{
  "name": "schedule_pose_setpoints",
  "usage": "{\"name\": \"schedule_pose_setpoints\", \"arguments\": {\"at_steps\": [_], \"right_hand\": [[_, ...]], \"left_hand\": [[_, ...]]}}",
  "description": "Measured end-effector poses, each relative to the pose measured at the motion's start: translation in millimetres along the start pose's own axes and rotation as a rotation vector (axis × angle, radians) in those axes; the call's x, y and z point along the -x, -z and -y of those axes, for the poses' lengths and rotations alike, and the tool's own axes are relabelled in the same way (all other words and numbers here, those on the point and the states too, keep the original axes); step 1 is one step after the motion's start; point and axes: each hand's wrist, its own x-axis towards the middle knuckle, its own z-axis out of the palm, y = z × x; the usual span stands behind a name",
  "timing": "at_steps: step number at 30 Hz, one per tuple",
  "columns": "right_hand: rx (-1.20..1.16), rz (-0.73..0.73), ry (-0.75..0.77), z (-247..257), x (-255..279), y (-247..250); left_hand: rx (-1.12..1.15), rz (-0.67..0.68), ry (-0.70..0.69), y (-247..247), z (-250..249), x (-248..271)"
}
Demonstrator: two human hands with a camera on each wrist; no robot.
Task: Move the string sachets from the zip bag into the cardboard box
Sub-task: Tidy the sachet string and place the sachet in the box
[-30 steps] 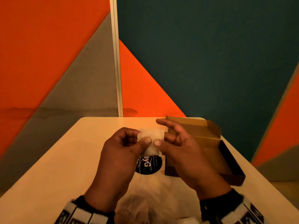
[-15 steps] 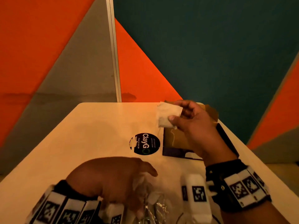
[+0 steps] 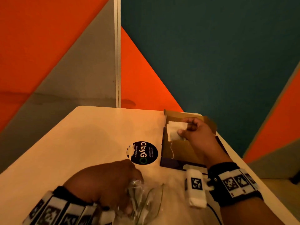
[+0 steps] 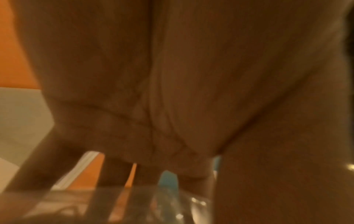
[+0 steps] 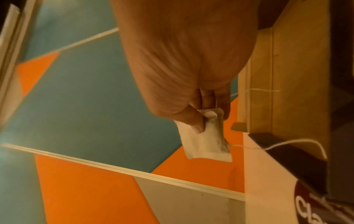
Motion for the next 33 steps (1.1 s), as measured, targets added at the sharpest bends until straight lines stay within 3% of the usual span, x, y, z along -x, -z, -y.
{"name": "schedule_pose_setpoints", "arguments": {"at_steps": [7,14,25,30,33], "right_hand": [[0.004,-0.084,-0.146,-34,-51,-18],[0.333,-0.105,-0.195,-56,-78,-23],[0.783,-0.064,-0.144,-64,-97,-23],[0.857,-0.08,-0.099,-54,-95,-22],[0.816,-0.128,0.004,-29,-75,-24]], "left_hand": [[0.027,-0.242,0.144,-6,30,-13],[0.048,-0.378,0.348,-2,39,-19],[0.114,-0.386,0.39,2,35,-14],[0.132,-0.305,0.33,6,35,-9],[0.138,-0.253,0.313,6,35,-10]]}}
